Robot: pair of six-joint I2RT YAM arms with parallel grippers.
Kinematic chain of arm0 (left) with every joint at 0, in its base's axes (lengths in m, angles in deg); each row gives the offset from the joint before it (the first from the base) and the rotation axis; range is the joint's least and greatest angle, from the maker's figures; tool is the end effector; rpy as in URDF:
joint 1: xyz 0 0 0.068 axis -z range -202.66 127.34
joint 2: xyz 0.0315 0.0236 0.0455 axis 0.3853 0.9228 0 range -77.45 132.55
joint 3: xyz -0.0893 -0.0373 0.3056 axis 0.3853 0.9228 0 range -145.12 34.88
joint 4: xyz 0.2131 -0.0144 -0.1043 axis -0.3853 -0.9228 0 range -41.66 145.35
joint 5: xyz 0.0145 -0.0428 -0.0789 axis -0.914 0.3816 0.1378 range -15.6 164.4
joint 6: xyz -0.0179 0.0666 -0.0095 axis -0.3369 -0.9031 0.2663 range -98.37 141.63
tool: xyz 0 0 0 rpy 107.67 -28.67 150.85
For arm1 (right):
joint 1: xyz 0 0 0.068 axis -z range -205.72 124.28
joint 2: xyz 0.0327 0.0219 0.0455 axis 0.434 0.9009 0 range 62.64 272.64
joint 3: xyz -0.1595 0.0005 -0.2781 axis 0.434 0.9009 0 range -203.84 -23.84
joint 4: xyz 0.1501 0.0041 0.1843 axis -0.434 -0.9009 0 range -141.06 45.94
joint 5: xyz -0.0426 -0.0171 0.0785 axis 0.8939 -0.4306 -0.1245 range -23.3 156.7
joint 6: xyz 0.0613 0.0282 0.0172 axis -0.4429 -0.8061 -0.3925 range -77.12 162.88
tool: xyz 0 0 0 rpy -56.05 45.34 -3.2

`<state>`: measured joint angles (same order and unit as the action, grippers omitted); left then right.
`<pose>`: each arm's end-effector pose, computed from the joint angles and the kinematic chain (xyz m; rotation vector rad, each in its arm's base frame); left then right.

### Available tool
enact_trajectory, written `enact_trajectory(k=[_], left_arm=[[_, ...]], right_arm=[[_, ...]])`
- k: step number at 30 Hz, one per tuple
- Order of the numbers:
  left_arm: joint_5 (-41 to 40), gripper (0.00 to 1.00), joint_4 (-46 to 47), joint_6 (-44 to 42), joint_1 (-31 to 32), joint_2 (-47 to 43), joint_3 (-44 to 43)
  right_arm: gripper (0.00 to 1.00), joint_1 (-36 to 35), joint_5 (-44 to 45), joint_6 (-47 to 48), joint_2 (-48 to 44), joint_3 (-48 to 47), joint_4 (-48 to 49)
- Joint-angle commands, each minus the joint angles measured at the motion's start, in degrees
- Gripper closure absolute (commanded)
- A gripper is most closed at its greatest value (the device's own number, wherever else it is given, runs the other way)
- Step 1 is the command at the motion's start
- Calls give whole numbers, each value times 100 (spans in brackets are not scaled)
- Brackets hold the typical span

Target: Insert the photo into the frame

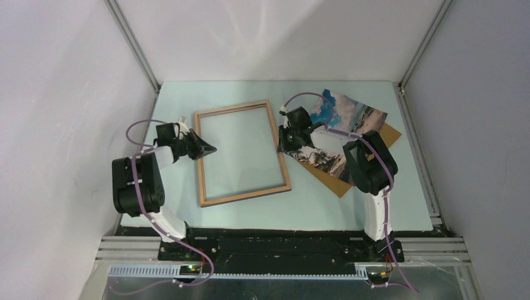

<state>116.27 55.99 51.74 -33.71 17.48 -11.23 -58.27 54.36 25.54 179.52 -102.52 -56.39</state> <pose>0.3154 0.0231 0.2131 -0.5039 2.3179 -1.0339 0.3756 0.2542 0.2043 -0.4324 2.4975 0.6313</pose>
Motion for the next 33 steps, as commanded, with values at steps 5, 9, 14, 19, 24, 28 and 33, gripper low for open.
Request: enact_trajectory(k=[5,9,14,19,24,28,33], left_arm=[[195,100,-206,-357,165,290,-353],[182,100,-273,-461,166,381,-478],[98,100,-464,-644,193,493,-610],[29,100,-648,-867,199,594,-746],[-24,100,-728,-956,217,667,-845],[-65,100,-791,-1021,228,708,-876],[-140,100,-865,-1099,256,728,-891]], right_arm=[[89,-320,-17,-35,-355,129,134],[89,-370,24,-40,-452,222,164],[87,-453,38,-40,-496,260,157],[84,-514,141,-33,-535,265,132],[80,-532,253,-2,-581,260,71],[74,-530,290,10,-623,260,60],[62,-478,302,28,-695,257,123]])
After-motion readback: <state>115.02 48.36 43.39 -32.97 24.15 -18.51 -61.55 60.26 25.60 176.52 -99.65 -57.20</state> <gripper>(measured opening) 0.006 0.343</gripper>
